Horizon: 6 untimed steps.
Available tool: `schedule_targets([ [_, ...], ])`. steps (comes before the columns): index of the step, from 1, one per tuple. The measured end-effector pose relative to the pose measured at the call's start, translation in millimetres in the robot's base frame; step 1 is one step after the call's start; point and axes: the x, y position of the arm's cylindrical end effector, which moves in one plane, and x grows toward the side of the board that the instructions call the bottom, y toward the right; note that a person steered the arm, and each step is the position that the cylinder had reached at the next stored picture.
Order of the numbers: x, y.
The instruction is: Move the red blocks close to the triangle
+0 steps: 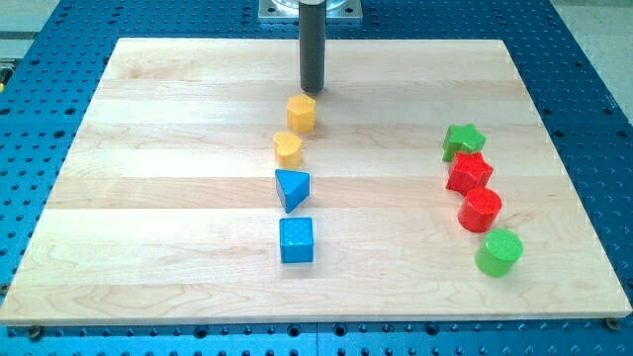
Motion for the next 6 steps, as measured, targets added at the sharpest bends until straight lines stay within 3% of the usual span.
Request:
schedule_targets([
  [2, 3, 3],
  [3, 30, 19],
  [4, 28, 60],
  [5, 36, 164],
  [6, 74, 243],
])
